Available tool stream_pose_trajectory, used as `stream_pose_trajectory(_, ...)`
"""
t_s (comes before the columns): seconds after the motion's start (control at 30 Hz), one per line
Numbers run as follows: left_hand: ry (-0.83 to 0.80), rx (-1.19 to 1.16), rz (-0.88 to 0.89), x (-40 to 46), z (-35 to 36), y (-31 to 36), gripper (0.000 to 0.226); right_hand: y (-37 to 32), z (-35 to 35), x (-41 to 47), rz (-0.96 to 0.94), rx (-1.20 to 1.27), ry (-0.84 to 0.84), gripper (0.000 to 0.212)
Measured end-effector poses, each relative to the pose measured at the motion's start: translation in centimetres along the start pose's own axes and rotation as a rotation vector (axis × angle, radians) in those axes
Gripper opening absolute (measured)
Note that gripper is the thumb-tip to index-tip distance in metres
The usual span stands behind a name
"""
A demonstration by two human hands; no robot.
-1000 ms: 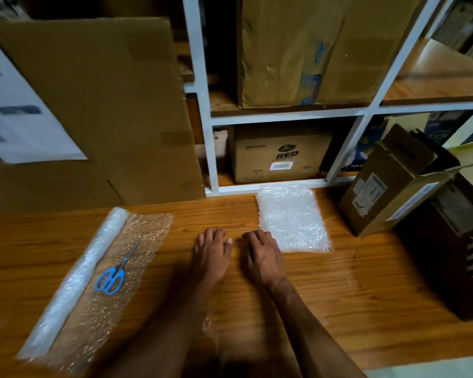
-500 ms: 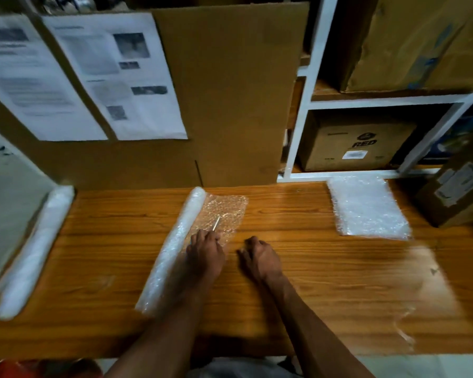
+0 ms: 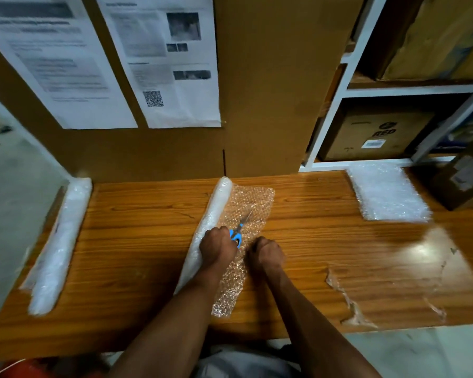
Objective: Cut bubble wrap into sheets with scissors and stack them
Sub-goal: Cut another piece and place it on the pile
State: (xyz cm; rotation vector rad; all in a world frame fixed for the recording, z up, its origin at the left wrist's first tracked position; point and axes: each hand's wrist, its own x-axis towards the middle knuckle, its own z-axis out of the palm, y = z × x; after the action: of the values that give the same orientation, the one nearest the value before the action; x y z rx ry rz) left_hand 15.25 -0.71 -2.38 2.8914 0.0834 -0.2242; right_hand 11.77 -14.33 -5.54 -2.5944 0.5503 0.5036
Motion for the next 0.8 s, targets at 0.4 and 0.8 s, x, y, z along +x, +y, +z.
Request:
stream_pose_trajectory(0.4,-0.39,-1.005,-0.286,2.5,0.0,-4.5,0.013,-1.4,0.2,-1.7,-0.007,0.29,0.179,0.031)
stream_pose_trajectory(0.8,-0.402,-0.731,-0.119,4.7,-4.6,-9.8,0.01,0.6,0.1,-2.0,-0.118,0.601,0.4,0.02)
